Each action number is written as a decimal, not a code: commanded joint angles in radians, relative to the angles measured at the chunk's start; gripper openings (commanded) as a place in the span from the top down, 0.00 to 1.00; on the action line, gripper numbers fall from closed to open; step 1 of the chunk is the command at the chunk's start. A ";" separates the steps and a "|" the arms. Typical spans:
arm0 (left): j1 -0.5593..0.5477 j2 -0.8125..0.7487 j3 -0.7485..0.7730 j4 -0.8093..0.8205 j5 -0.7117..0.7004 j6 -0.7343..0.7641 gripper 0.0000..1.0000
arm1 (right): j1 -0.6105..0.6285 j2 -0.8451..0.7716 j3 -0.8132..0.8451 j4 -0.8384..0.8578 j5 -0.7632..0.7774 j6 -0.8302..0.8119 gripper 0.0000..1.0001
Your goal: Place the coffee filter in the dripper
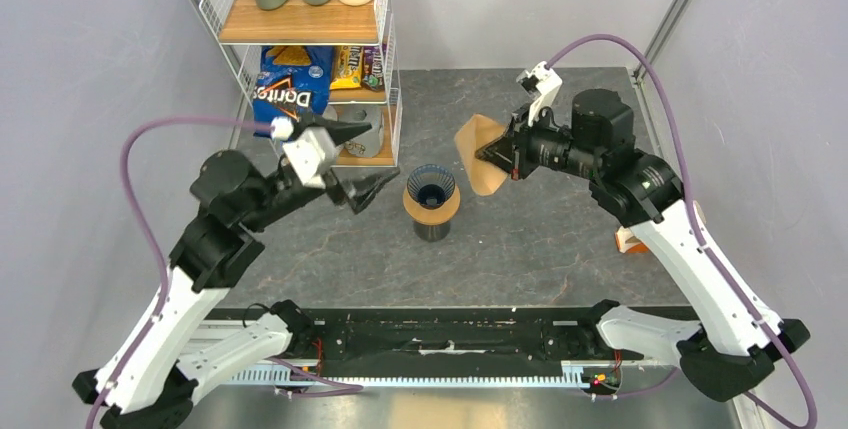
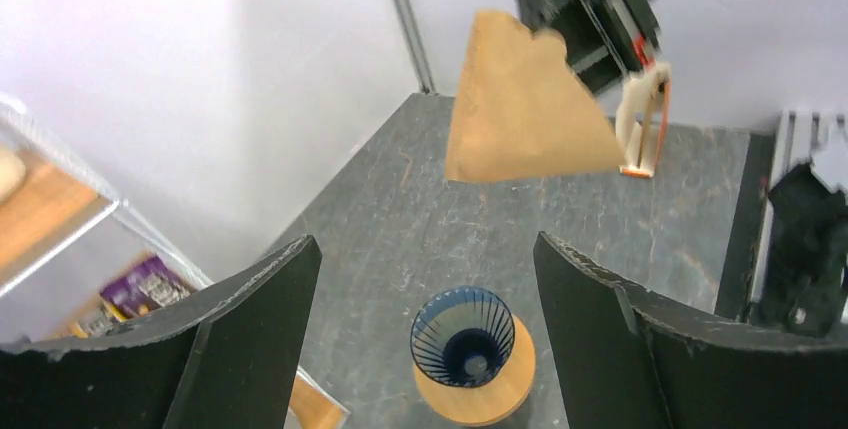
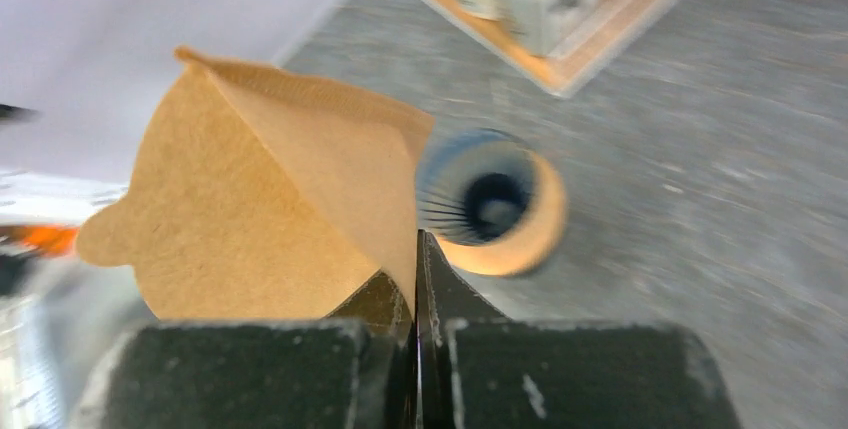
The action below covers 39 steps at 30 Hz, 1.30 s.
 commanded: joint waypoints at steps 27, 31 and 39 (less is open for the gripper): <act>-0.220 0.085 -0.100 -0.006 0.012 0.628 0.33 | -0.007 -0.022 -0.181 0.304 -0.554 0.403 1.00; -0.234 0.102 -0.077 -0.047 0.003 0.641 0.53 | -0.008 -0.020 -0.174 0.281 -0.526 0.389 1.00; -0.244 0.104 -0.084 -0.051 -0.022 0.652 0.79 | -0.008 -0.019 -0.168 0.267 -0.499 0.384 1.00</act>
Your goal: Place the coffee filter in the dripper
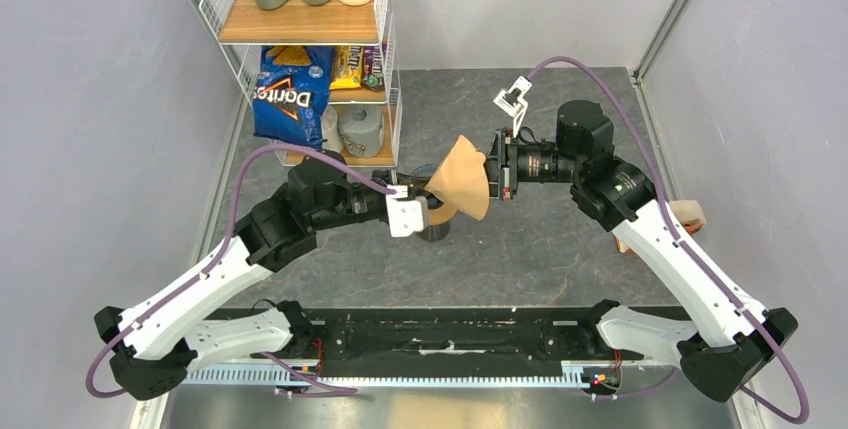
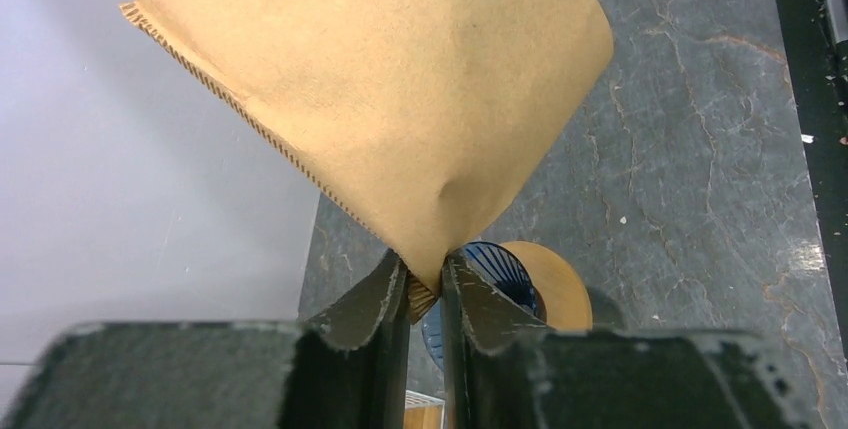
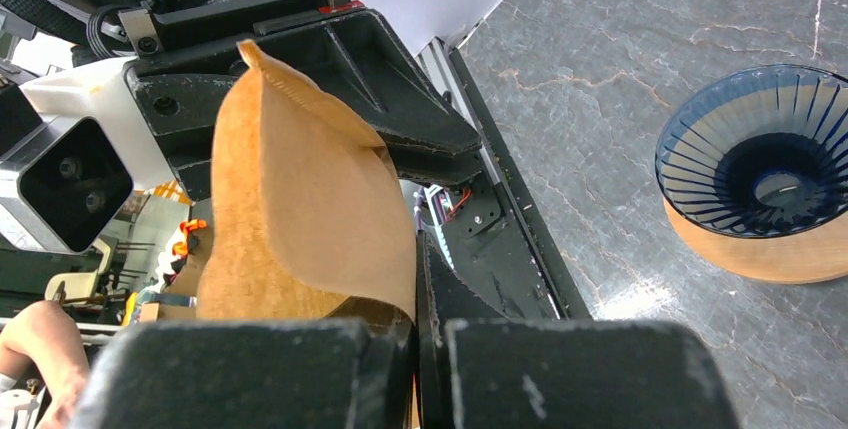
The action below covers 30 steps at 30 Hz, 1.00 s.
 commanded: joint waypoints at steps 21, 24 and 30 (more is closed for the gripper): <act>-0.028 0.002 0.009 0.022 -0.054 -0.026 0.09 | -0.004 0.011 -0.012 0.024 0.050 0.070 1.00; -0.034 0.022 0.026 0.023 -0.059 -0.060 0.09 | -0.002 0.009 -0.017 0.020 0.042 0.062 1.00; -0.046 0.039 0.046 0.035 -0.061 -0.098 0.21 | 0.004 0.009 -0.012 -0.011 0.060 0.025 1.00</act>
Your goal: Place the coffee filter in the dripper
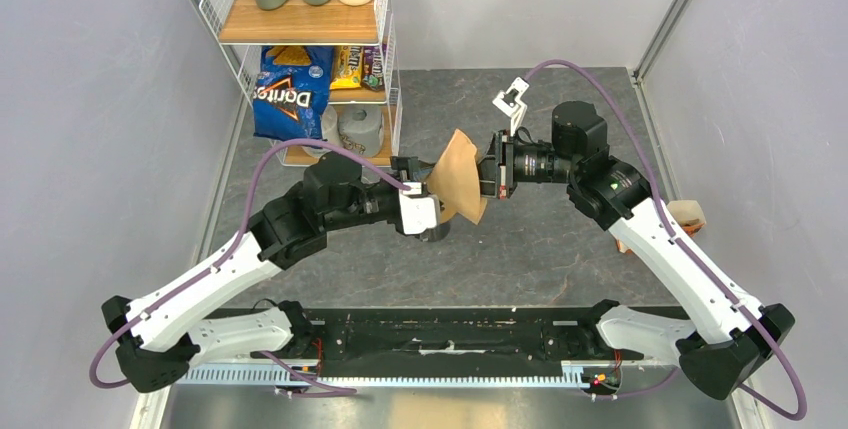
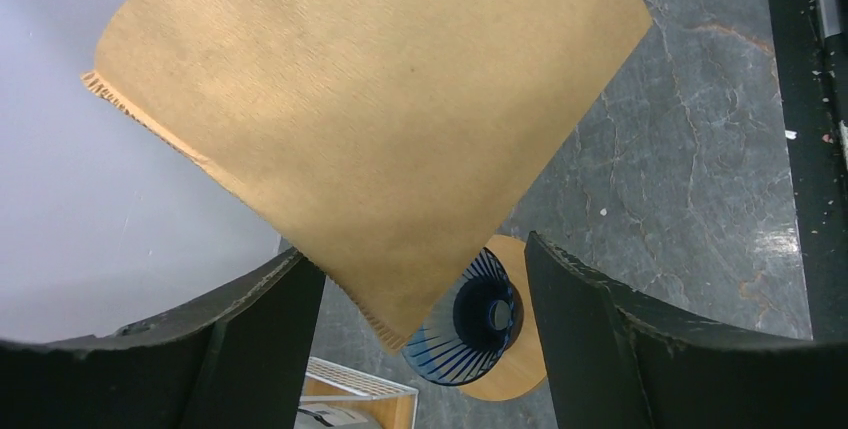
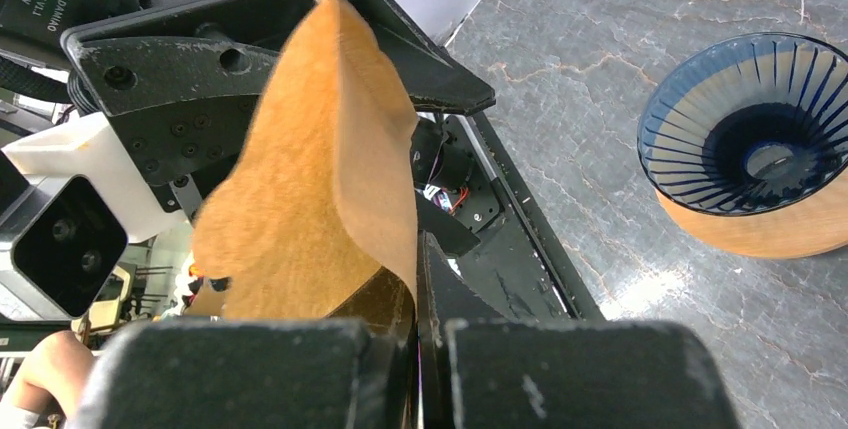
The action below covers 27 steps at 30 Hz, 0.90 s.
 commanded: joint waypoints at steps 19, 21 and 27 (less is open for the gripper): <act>-0.013 -0.013 0.043 0.028 -0.023 -0.093 0.56 | 0.004 -0.018 0.003 -0.036 0.034 -0.082 1.00; -0.012 -0.015 0.042 0.024 -0.025 -0.106 0.63 | 0.004 -0.020 0.007 -0.041 0.030 -0.102 0.98; -0.013 -0.016 0.052 -0.008 -0.028 -0.153 0.77 | 0.003 -0.037 0.022 -0.051 0.014 -0.188 0.77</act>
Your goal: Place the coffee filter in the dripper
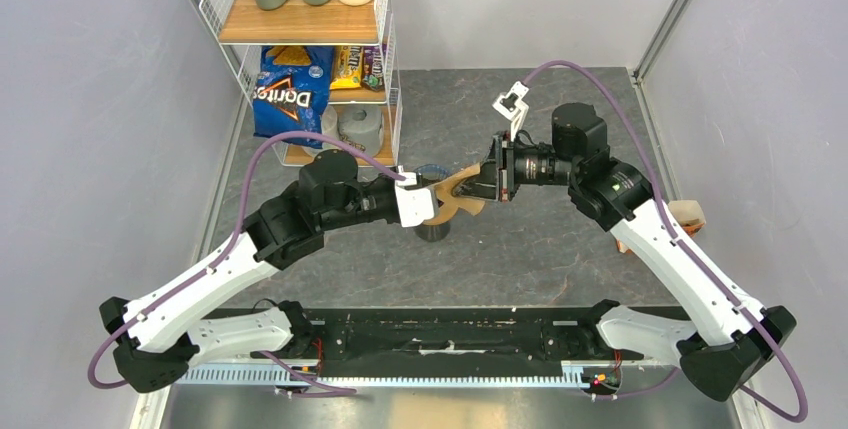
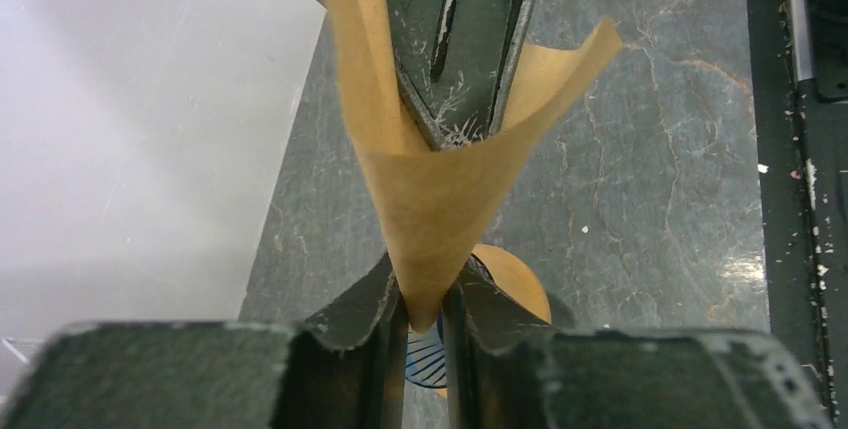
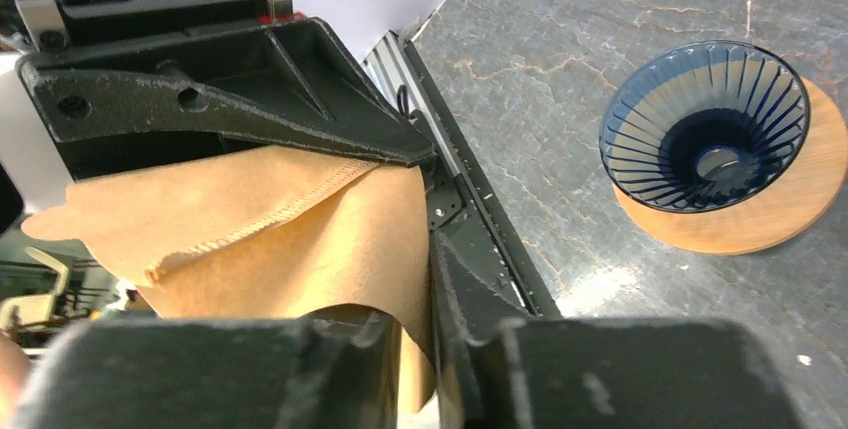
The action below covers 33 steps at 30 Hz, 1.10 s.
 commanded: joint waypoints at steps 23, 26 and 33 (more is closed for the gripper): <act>-0.004 -0.010 0.058 -0.120 0.161 -0.247 0.98 | 0.004 -0.060 0.140 -0.186 -0.095 -0.519 0.40; -0.004 -0.006 0.064 -0.134 0.187 -0.252 0.98 | 0.004 -0.057 0.140 -0.202 -0.097 -0.553 0.46; -0.003 0.010 0.077 -0.153 0.193 -0.287 0.98 | 0.018 -0.044 0.146 -0.203 -0.088 -0.542 0.82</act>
